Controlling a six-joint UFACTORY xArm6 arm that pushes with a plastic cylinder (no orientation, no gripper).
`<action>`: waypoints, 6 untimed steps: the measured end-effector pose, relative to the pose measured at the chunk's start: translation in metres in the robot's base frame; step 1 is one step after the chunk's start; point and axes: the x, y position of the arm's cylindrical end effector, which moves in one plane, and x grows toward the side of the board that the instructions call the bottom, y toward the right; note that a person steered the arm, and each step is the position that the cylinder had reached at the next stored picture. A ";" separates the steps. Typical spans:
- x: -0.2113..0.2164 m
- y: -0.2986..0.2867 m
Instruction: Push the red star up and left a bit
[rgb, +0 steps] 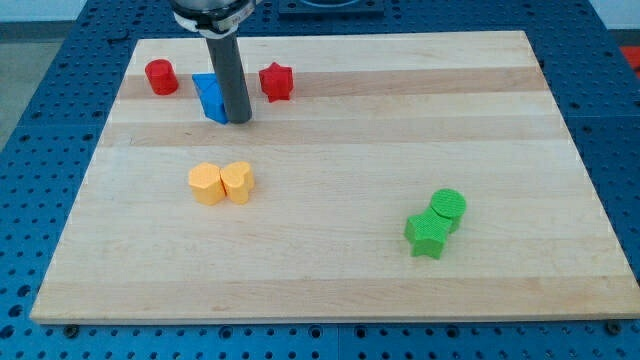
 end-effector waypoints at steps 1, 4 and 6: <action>0.003 0.025; -0.061 0.077; -0.123 0.047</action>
